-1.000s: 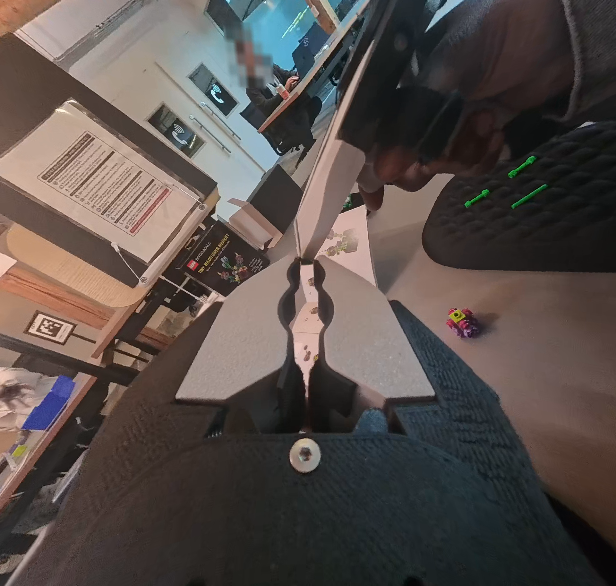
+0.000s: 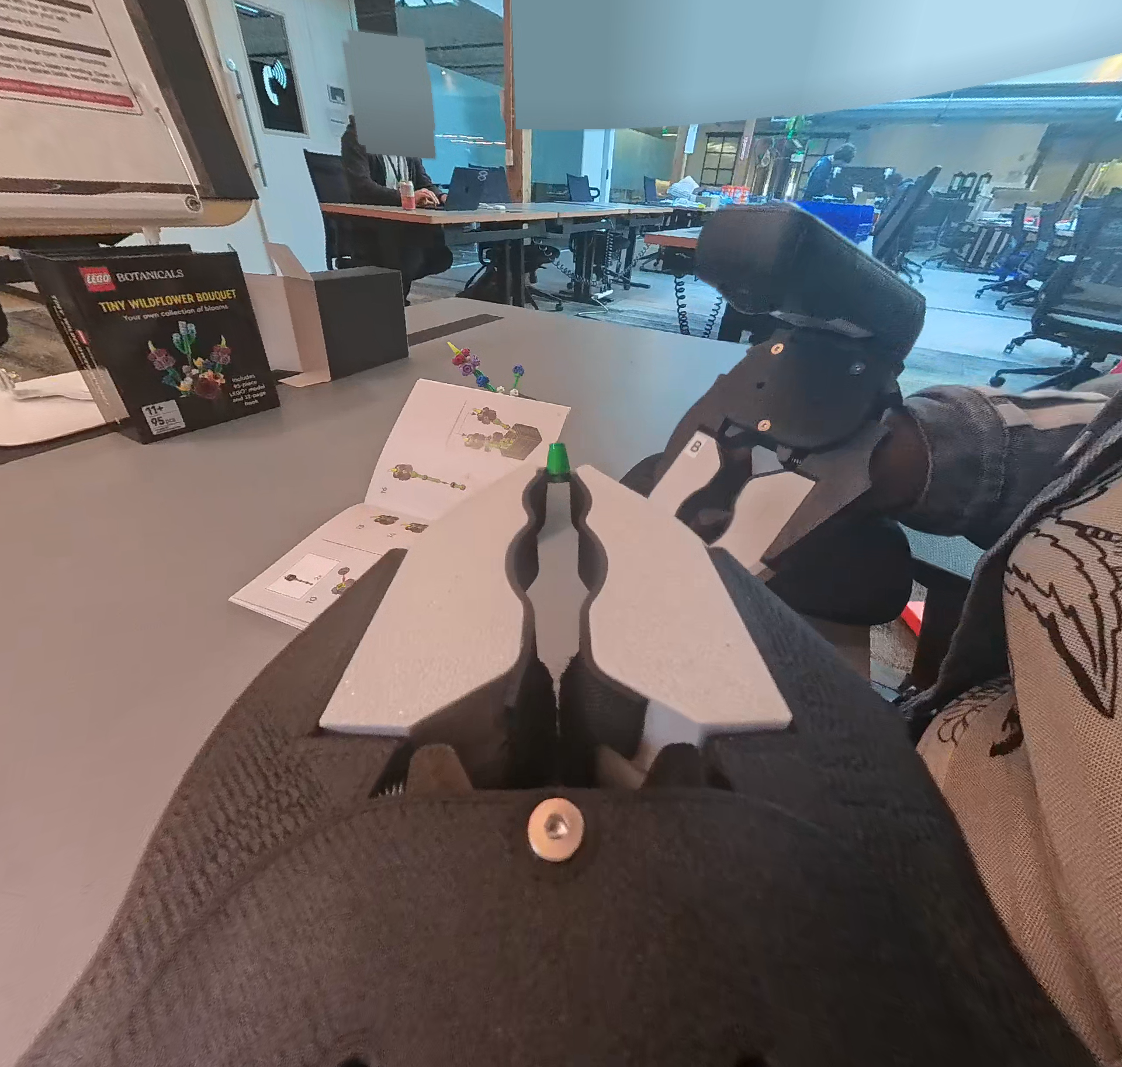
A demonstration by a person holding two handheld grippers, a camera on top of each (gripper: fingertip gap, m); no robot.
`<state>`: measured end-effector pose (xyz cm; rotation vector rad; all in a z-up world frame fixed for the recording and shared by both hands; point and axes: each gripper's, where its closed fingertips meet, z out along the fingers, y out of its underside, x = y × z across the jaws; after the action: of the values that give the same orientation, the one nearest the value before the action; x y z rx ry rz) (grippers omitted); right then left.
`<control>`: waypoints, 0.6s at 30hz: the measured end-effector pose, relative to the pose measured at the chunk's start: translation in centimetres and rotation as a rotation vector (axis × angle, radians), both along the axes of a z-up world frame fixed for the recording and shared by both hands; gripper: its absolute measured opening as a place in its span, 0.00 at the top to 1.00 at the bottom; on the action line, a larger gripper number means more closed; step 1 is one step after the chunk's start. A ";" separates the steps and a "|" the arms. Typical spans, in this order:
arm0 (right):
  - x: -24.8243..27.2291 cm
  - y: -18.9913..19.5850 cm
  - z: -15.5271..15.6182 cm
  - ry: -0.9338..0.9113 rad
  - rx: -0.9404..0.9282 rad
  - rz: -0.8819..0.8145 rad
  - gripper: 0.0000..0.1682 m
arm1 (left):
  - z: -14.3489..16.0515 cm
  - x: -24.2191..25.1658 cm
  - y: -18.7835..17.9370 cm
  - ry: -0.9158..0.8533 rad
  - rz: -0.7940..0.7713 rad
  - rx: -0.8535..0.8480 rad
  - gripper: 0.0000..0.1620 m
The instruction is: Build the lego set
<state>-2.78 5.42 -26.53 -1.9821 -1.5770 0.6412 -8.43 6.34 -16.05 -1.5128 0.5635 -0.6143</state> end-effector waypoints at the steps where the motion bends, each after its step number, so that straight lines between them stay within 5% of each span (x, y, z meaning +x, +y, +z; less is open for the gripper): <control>1: -0.1 0.0 0.0 0.012 -0.008 -0.011 0.89 | -0.1 0.0 0.0 0.006 -0.001 -0.002 0.97; 7: -0.2 0.5 1.3 0.111 -0.063 -0.032 0.89 | -0.5 0.5 0.0 0.048 -0.017 -0.014 0.98; 13: 0.2 2.4 8.3 0.580 -0.311 -0.087 0.89 | -1.1 1.0 0.0 0.071 -0.050 -0.047 0.96; 18: 0.4 2.8 10.9 0.797 -0.488 -0.081 0.89 | -1.9 1.6 -0.1 0.112 -0.093 -0.089 0.96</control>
<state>-2.34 8.23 -15.59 -1.7212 -0.8917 1.6495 -6.80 6.21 -17.92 -1.6185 0.7034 -0.6365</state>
